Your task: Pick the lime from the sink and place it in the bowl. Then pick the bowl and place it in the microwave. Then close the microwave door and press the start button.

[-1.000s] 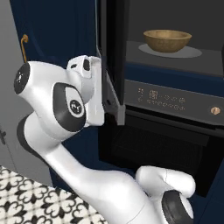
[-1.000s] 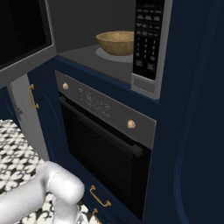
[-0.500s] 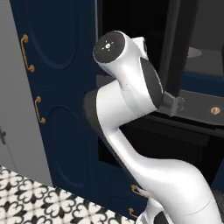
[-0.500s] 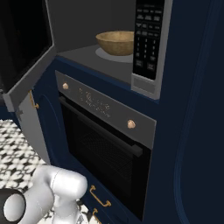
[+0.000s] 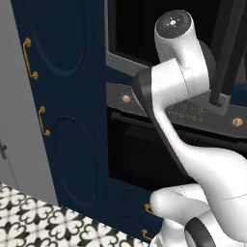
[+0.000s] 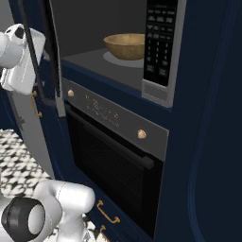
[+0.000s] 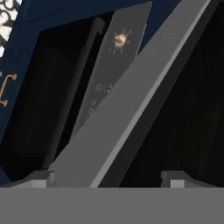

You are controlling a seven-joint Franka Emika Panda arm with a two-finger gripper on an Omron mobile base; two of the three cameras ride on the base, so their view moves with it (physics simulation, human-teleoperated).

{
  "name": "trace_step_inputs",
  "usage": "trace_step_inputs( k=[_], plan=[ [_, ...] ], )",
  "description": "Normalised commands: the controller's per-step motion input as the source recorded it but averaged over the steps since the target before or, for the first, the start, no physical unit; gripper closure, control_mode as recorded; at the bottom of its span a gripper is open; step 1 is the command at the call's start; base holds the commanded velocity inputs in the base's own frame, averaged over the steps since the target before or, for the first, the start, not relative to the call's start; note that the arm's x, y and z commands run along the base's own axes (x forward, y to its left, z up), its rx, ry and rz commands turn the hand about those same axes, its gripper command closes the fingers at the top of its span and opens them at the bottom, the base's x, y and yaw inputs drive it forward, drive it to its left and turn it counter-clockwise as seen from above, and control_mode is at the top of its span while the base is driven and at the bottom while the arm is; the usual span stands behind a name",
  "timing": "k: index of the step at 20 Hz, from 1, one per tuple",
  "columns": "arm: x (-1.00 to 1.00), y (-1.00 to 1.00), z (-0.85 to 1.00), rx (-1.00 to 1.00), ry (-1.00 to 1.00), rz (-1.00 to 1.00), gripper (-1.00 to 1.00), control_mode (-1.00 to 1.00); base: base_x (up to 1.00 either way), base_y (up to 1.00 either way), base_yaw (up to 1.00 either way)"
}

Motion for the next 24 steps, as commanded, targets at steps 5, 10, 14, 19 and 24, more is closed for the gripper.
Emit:
trace_step_inputs(
  k=[5,10,14,19,24],
  plan=[
    [0.67,-0.66,0.0,0.07,-0.08,0.0,-1.0,-1.0,0.0,0.0,0.0],
    [0.59,-0.63,0.0,0.03,-0.23,0.0,-1.0,-1.0,0.0,0.0,0.0],
    [0.64,-0.54,0.0,0.05,-0.09,-0.08,-1.0,-1.0,0.0,0.0,0.0],
    [0.64,-0.46,0.0,0.03,0.0,-0.1,-1.0,-1.0,0.0,0.0,0.0],
    [0.62,-0.45,0.0,0.02,0.0,-0.12,-1.0,-1.0,0.0,0.0,0.0]
  ],
)
